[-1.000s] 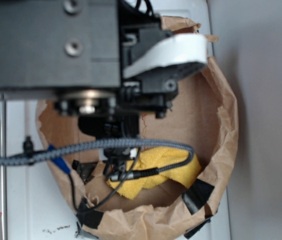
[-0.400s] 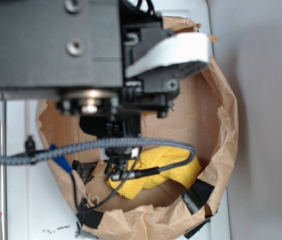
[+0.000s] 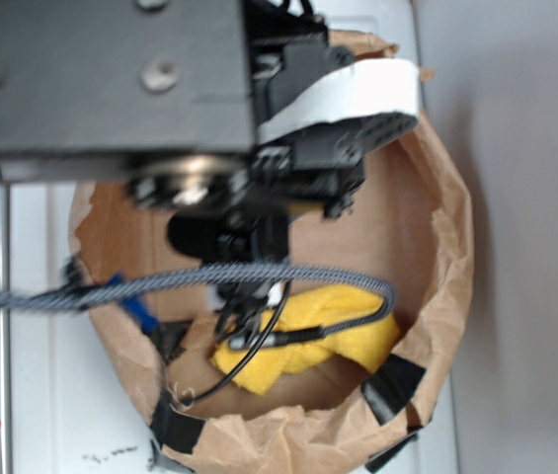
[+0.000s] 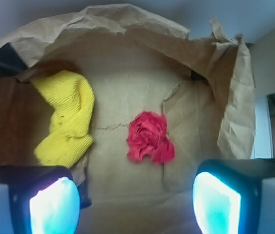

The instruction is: Grab the red paper.

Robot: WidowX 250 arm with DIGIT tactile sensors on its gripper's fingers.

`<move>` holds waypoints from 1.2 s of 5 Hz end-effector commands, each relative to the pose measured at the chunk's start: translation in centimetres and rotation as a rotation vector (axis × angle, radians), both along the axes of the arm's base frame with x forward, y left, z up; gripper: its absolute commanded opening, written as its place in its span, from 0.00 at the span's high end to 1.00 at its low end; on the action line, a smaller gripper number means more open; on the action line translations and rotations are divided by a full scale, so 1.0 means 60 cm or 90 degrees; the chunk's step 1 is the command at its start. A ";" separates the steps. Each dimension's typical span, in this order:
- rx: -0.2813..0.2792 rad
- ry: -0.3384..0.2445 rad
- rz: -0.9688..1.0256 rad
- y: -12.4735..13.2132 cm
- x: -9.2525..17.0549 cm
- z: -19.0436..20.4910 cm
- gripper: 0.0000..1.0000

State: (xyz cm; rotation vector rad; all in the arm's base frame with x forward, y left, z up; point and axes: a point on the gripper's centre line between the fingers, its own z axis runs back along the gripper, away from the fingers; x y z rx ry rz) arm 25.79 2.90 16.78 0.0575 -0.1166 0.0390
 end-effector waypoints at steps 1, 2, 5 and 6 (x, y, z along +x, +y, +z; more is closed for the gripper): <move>0.019 -0.075 0.023 0.033 0.036 -0.051 0.00; 0.019 -0.054 0.000 0.032 0.036 -0.091 0.00; 0.025 -0.023 -0.005 0.043 0.050 -0.178 0.00; 0.029 -0.010 -0.016 0.042 0.030 -0.195 0.00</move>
